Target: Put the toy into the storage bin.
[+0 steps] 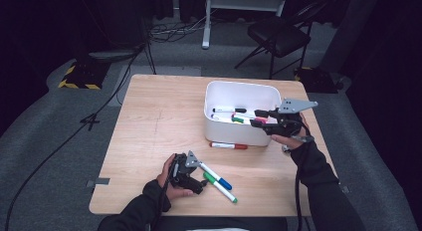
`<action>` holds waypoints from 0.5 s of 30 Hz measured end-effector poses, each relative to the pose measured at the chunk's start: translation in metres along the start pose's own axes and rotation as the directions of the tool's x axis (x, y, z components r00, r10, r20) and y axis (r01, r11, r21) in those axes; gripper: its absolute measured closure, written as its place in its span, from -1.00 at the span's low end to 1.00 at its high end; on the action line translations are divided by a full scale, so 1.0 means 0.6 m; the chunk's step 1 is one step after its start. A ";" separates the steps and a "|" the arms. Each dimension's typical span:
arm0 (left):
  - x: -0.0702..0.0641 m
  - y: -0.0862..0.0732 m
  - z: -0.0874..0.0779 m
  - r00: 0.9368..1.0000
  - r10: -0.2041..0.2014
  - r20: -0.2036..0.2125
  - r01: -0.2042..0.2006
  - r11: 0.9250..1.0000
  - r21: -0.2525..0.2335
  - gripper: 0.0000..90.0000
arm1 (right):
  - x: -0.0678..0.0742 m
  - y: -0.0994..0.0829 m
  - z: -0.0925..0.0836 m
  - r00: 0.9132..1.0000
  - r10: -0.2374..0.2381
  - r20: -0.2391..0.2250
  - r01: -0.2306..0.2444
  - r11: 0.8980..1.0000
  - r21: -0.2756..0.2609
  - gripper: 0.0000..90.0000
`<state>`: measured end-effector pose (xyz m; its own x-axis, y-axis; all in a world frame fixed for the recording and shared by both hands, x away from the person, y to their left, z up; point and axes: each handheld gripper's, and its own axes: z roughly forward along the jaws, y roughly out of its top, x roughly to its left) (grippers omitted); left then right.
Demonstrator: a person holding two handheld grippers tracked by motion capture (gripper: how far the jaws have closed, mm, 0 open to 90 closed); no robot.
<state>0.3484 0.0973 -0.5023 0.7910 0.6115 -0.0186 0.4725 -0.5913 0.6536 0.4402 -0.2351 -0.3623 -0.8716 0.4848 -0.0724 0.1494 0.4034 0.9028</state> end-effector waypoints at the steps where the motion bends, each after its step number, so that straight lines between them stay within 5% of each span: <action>1: 0.000 0.000 0.000 1.000 -0.002 0.001 0.002 1.000 0.000 -0.96 | 0.009 -0.006 -0.006 1.000 -0.008 0.003 0.008 1.000 -0.003 0.20; 7: -0.001 0.000 0.000 1.000 -0.003 -0.005 0.003 1.000 -0.002 -0.96 | 0.059 -0.056 -0.019 0.998 -0.042 -0.042 0.041 0.999 -0.015 0.06; 15: -0.001 0.001 0.001 1.000 -0.006 -0.002 0.006 1.000 0.003 -0.96 | 0.092 -0.141 0.047 0.993 -0.022 -0.114 0.035 0.993 0.115 0.02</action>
<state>0.3485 0.0964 -0.5022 0.7875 0.6160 -0.0208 0.4780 -0.5891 0.6515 0.3928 -0.2207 -0.4547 -0.9220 0.3847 -0.0433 0.1716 0.5063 0.8451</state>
